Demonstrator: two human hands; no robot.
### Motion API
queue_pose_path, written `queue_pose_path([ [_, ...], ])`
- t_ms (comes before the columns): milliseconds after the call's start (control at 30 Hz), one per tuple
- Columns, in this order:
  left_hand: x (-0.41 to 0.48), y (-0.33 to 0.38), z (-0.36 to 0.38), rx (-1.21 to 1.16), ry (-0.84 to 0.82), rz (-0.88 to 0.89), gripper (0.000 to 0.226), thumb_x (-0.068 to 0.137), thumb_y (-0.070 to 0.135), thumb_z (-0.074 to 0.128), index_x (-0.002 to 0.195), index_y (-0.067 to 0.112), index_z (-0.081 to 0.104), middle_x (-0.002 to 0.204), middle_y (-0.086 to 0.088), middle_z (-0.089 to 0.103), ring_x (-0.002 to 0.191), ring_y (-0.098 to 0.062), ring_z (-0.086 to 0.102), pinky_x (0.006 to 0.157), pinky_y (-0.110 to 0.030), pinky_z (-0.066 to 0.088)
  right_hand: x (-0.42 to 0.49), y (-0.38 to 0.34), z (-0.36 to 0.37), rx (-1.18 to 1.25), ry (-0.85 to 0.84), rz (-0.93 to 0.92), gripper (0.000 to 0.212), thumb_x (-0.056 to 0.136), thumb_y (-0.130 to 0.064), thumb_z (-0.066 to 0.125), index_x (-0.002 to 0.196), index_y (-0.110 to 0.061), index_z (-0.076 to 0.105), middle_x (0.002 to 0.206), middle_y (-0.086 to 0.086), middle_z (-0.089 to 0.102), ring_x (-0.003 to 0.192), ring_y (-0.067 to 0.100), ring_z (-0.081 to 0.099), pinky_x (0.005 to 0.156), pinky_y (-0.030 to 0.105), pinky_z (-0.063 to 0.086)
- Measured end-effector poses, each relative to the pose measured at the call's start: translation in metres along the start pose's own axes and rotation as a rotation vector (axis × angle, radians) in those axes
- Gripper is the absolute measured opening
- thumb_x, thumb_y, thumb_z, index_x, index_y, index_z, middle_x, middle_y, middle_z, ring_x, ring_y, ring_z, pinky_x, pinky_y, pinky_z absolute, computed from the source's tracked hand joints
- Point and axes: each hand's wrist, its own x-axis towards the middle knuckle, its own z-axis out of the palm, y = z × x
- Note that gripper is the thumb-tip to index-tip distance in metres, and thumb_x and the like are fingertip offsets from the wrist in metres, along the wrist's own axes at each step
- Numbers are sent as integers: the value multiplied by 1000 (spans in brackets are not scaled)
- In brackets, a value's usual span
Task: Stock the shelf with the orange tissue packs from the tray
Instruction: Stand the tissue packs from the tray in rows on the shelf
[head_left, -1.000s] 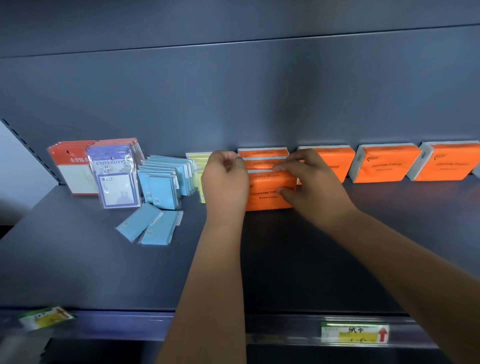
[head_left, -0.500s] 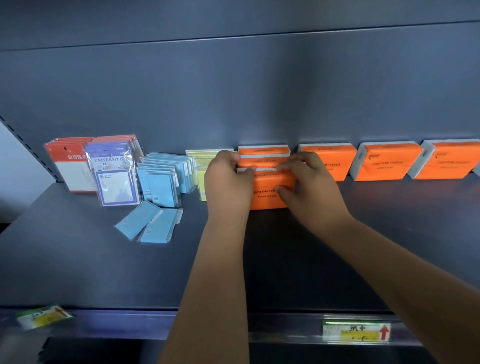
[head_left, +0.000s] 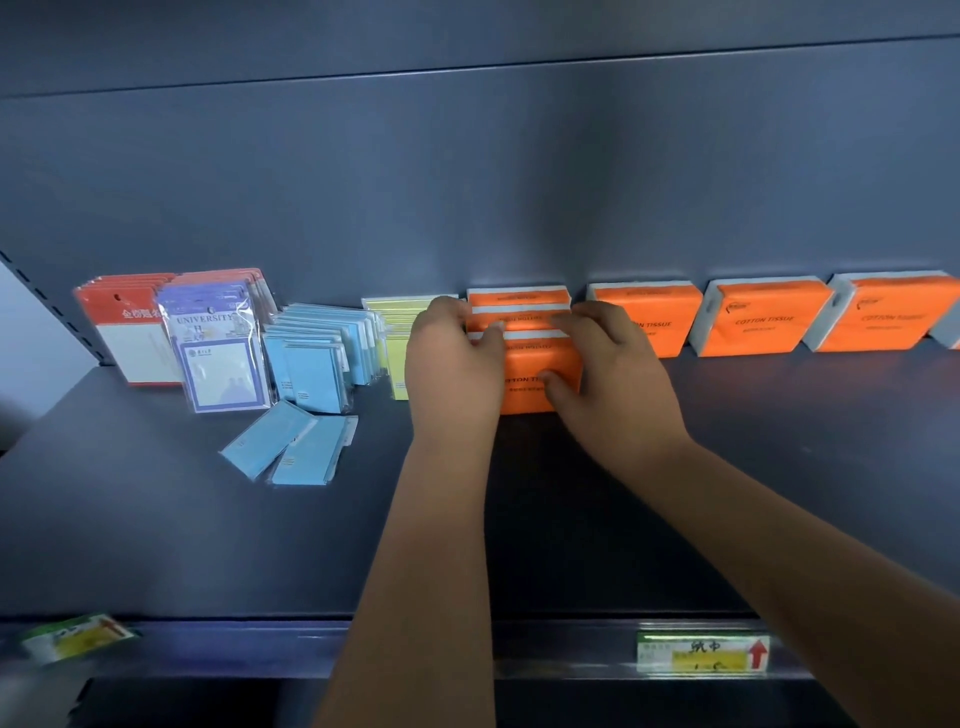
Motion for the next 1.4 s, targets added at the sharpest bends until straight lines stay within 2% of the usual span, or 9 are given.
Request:
queue_pose_path([
  [133,-7,8,0,129,31,129,32,96,32,63,121,13,64,117,-4,66,103,-23,63,83,-36,51,-5,-9,-11,8,5,30,59,91,-30,68,146,-16,51,150,2,47,141,19,39,114,30,34],
  [267,-17,20,2,243,32,276,35,99,33,54,122,10,65,119,-7,68,111,-29,59,90,-41,50,-13,-13,-28,55,26,86,53,100,-39,57,149,-19,47,154,-1,44,146,15,34,118,30,32],
  [367,-29,30,8,308,27,401,39,99,35,50,121,8,67,118,-9,70,110,-32,60,94,-43,48,-21,-11,-41,38,44,128,54,103,-44,46,149,-16,48,155,2,45,146,19,36,119,37,34],
  [567,-66,58,39,456,-163,558,52,102,42,30,130,13,63,126,-6,68,118,-31,58,104,-48,42,-43,8,-82,-2,107,222,55,103,-46,41,145,-13,52,150,8,50,144,23,39,117,40,36],
  [833,-129,93,64,500,-275,696,55,104,49,31,136,16,61,134,-1,65,128,-29,54,107,-53,41,-103,50,-154,-167,125,331,60,102,-51,35,143,-12,53,150,8,51,144,25,39,115,42,38],
  [1133,-212,127,94,388,-379,757,55,104,46,37,136,10,62,138,-10,64,130,-34,54,109,-56,41,-205,79,-221,-223,109,514,52,105,-46,40,146,-16,51,154,4,47,150,22,31,120,41,32],
  [1400,-312,145,120,316,-606,904,55,103,44,38,135,7,63,136,-11,65,127,-33,58,107,-51,46,-294,101,-272,-281,16,650,55,106,-51,37,152,-22,42,160,-1,38,151,16,27,120,36,29],
])
